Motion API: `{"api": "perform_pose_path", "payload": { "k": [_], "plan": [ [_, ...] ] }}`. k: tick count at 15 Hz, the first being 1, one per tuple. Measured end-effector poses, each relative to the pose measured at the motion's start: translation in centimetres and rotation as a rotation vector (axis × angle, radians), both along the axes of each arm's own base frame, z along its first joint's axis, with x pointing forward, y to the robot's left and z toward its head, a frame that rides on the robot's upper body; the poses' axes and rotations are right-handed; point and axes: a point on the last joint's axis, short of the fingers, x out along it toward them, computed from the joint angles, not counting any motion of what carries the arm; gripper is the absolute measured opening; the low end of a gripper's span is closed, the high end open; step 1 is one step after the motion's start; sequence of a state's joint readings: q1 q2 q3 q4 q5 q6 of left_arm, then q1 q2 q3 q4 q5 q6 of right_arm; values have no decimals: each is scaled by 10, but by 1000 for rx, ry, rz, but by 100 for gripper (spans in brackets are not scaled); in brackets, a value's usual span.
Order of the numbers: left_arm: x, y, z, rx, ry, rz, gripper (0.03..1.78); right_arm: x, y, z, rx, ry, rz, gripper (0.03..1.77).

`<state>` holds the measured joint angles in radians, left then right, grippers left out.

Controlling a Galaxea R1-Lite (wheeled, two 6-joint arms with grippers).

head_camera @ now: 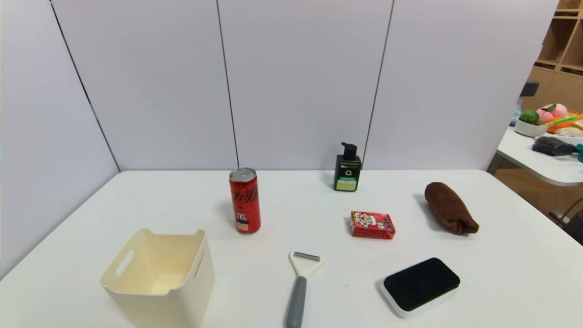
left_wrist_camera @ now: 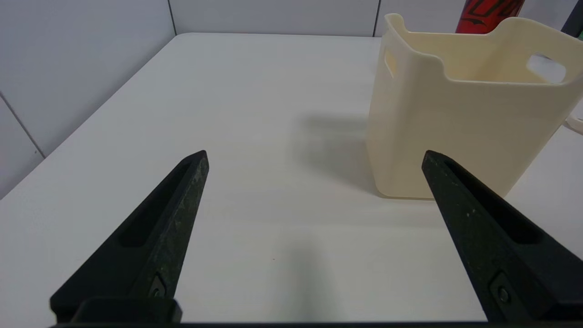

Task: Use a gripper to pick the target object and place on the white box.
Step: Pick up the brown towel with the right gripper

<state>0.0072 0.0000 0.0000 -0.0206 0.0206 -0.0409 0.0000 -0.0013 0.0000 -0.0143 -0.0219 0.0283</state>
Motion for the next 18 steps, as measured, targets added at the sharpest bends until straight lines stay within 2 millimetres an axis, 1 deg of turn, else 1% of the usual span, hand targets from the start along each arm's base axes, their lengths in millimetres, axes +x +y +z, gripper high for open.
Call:
{"api": "perform_pose_path", "payload": {
  "k": [2,5,7,8,10,11,13,14,16,18],
  "plan": [
    [0,0,0,0,0,0,169,0,0,1,6,-8,0,170],
    [0,0,0,0,0,0,169,1,0,8,-7,-53,16,170],
    [0,0,0,0,0,0,169,5,1,29,-29,-95,29,170],
    [0,0,0,0,0,0,169,8,1,47,-36,-124,32,170],
    [0,0,0,0,0,0,169,22,1,95,-46,-180,28,170],
    [0,0,0,0,0,0,169,32,1,123,-49,-205,22,170],
    [0,0,0,0,0,0,169,63,0,181,-55,-234,9,170],
    [0,0,0,0,0,0,169,85,-1,210,-59,-249,1,170],
    [0,0,0,0,0,0,169,134,-5,259,-64,-274,-12,170],
    [0,0,0,0,0,0,169,192,-9,301,-77,-306,-25,170]
  ]
}}
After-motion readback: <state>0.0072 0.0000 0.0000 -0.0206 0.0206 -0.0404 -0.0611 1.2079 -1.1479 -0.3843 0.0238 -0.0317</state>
